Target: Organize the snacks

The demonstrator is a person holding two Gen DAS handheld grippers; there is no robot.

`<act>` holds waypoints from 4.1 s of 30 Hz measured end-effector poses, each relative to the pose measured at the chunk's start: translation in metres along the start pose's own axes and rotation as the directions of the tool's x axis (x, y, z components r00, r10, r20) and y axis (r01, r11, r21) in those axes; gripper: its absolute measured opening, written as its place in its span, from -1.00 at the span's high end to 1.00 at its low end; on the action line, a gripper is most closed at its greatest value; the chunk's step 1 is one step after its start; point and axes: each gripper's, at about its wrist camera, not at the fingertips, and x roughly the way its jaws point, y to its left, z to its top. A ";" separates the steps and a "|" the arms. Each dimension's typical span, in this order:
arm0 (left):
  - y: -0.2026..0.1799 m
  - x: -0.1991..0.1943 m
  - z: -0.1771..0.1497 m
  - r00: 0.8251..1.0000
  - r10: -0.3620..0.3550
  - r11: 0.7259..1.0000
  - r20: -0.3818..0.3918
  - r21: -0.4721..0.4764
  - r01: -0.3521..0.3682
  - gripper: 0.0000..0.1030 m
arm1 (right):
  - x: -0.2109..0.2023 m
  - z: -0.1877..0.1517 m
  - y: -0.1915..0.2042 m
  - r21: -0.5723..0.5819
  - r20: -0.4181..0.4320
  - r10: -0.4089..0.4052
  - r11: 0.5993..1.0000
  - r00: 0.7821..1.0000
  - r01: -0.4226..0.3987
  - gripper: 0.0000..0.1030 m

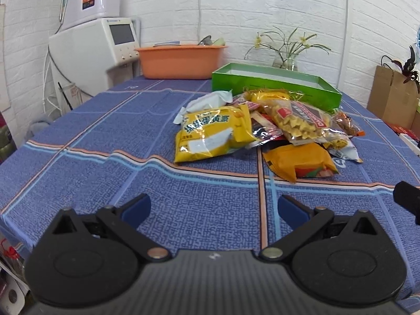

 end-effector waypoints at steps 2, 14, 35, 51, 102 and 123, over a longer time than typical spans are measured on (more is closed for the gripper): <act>-0.002 0.000 -0.002 1.000 0.014 1.000 0.007 0.019 -0.014 -0.99 | 0.001 0.000 0.002 -0.007 -0.005 -0.003 1.000 1.000 0.003 -1.00; -0.011 0.002 -0.007 0.999 -0.033 0.995 -0.002 0.092 0.033 -0.99 | 0.002 -0.002 0.009 -0.057 -0.011 0.010 0.998 1.000 -0.011 -1.00; 0.005 -0.003 -0.011 0.990 -0.089 0.996 0.112 -0.018 0.092 -0.99 | 0.003 -0.008 0.004 -0.017 0.040 0.006 1.000 0.999 -0.006 -1.00; 0.000 0.004 -0.008 0.996 -0.090 0.995 0.008 0.033 0.089 -0.99 | 0.016 -0.008 -0.006 0.069 -0.062 0.108 0.992 0.992 -0.104 -1.00; -0.042 0.123 0.101 0.887 -0.458 0.889 -0.053 -0.035 0.457 -0.84 | 0.224 0.104 -0.020 0.408 -0.447 0.516 0.844 0.731 -0.348 -1.00; -0.025 0.107 0.160 0.839 -0.543 0.840 0.036 0.019 0.542 -0.12 | 0.207 0.155 0.006 0.169 -0.284 0.500 0.866 0.818 -0.470 -0.35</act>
